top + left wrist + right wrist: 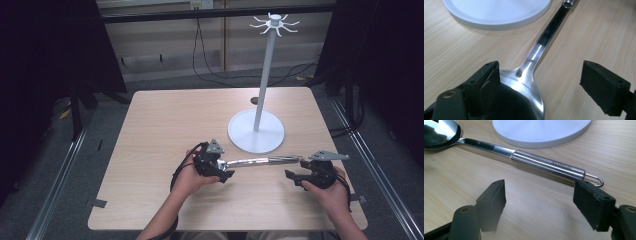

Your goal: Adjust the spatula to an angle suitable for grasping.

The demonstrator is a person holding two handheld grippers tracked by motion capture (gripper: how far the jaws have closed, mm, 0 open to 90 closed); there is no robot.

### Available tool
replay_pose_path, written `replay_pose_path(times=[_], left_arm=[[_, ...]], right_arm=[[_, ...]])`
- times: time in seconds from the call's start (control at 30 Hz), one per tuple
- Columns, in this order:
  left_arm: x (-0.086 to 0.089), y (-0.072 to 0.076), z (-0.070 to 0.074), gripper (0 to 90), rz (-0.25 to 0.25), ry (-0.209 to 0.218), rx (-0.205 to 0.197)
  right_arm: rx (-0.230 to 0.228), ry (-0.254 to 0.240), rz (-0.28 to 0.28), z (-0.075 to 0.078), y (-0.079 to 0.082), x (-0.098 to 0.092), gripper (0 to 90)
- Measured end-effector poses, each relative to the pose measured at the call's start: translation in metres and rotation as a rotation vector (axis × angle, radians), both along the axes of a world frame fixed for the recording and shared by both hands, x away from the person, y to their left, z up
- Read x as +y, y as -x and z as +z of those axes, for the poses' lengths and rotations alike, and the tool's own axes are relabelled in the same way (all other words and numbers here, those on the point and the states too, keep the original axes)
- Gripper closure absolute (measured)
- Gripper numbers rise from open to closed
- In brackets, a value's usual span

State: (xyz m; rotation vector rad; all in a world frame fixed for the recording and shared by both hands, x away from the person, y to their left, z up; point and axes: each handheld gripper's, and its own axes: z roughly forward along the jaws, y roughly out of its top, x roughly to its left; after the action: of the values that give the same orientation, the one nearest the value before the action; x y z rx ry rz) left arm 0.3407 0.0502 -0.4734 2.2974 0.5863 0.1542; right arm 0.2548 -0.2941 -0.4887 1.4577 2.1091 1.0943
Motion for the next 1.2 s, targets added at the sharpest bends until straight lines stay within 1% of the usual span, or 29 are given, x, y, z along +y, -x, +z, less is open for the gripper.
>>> replay_pose_path(times=[0.03, 0.07, 0.1, 0.13, 0.17, 0.2, 0.3, 0.33, 0.4, 0.43, 0.47, 0.5, 0.57, 0.6, 0.67, 0.7, 0.73, 0.8, 0.87, 0.9, 0.93, 0.97, 1.0, 1.03, 1.07, 1.1, 1.2], left_arm=[[-0.002, -0.003, 0.0, 17.4, -0.018, -0.023, -0.004], [-0.004, -0.005, 0.0, 18.1, -0.019, -0.027, -0.004], [-0.005, -0.007, 0.001, 18.8, -0.034, -0.049, -0.004], [-0.008, -0.009, 0.001, 19.4, -0.046, -0.059, 0.001], [-0.011, -0.01, 0.001, 19.4, -0.051, -0.072, -0.001], [-0.015, -0.013, 0.001, 22.2, -0.069, -0.095, 0.002], [-0.019, -0.018, 0.0, 25.5, -0.079, -0.12, 0.005], [-0.019, -0.018, 0.0, 25.9, -0.079, -0.12, 0.005], [-0.022, -0.02, -0.001, 27.1, -0.089, -0.143, 0.008], [-0.025, -0.021, -0.001, 30.1, -0.102, -0.157, 0.002], [-0.028, -0.02, -0.002, 31.7, -0.08, -0.138, 0.01], [-0.029, -0.021, -0.002, 32.9, -0.101, -0.165, 0.008], [-0.03, -0.023, -0.002, 34.1, -0.11, -0.167, 0.013], [-0.032, -0.024, -0.003, 34.1, -0.117, -0.172, 0.022], [-0.037, -0.024, -0.007, 35.9, -0.12, -0.189, 0.023], [-0.038, -0.024, -0.008, 36.8, -0.139, -0.21, 0.024], [-0.041, -0.024, -0.009, 37.7, -0.151, -0.223, 0.016], [-0.044, -0.024, -0.01, 39.1, -0.163, -0.233, 0.011], [-0.047, -0.024, -0.01, 40.8, -0.17, -0.228, 0.012], [-0.048, -0.025, -0.01, 43.7, -0.186, -0.234, 0.015], [-0.052, -0.026, -0.009, 45.9, -0.197, -0.24, 0.028], [-0.052, -0.026, -0.009, 47.4, -0.197, -0.24, 0.028], [-0.054, -0.026, -0.008, 47.4, -0.221, -0.251, 0.031], [-0.056, -0.026, -0.007, 48.7, -0.225, -0.26, 0.029], [-0.058, -0.026, -0.006, 52.0, -0.222, -0.274, 0.03], [-0.058, -0.026, -0.006, 54.7, -0.226, -0.273, 0.033], [-0.058, -0.026, -0.005, 69.2, -0.237, -0.281, 0.045]], right_arm=[[0.0, 0.001, 0.005, 0.0, 0.0, 0.0, 24.9], [0.001, 0.0, 0.005, 0.0, 0.001, 0.0, 24.9], [0.001, -0.004, 0.007, 0.0, 0.001, 0.0, 24.8], [0.001, -0.003, 0.008, 0.001, 0.001, 0.0, 24.6], [0.001, -0.003, 0.008, 0.001, 0.001, 0.0, 24.6], [0.002, 0.0, 0.006, 0.001, 0.001, 0.0, 24.3], [0.007, -0.003, 0.01, 0.0, 0.001, -0.001, 24.2], [0.007, -0.002, 0.013, 0.0, 0.001, -0.002, 24.1], [0.009, -0.007, 0.009, 0.0, 0.001, -0.002, 24.1], [0.008, -0.012, 0.005, 0.001, 0.001, -0.003, 24.0], [0.006, -0.009, 0.006, 0.001, 0.001, -0.004, 24.0], [0.006, -0.013, 0.004, 0.001, 0.001, -0.004, 23.9], [0.008, -0.016, 0.0, 0.001, 0.001, -0.005, 23.8], [0.009, -0.013, -0.002, 0.001, 0.001, -0.005, 23.8], [0.011, -0.018, -0.002, 0.001, 0.002, -0.005, 23.7], [0.005, -0.017, 0.001, 0.002, 0.002, -0.005, 23.7], [0.004, -0.018, -0.001, 0.002, 0.002, -0.006, 23.7], [0.001, -0.017, -0.003, 0.003, 0.002, -0.007, 23.7], [0.004, -0.019, -0.003, 0.003, 0.002, -0.007, 23.6], [0.003, -0.021, -0.005, 0.003, 0.002, -0.008, 23.7], [0.007, -0.022, -0.009, 0.003, 0.002, -0.008, 23.6], [0.007, -0.022, -0.009, 0.003, 0.002, -0.008, 23.6], [0.008, -0.023, -0.009, 0.003, 0.003, -0.009, 23.6], [0.005, -0.022, -0.008, 0.003, 0.003, -0.009, 23.6], [0.003, -0.02, -0.011, 0.003, 0.003, -0.009, 23.6], [0.002, -0.021, -0.012, 0.003, 0.003, -0.01, 23.6], [0.005, -0.021, -0.014, 0.003, 0.004, -0.01, 23.6]])
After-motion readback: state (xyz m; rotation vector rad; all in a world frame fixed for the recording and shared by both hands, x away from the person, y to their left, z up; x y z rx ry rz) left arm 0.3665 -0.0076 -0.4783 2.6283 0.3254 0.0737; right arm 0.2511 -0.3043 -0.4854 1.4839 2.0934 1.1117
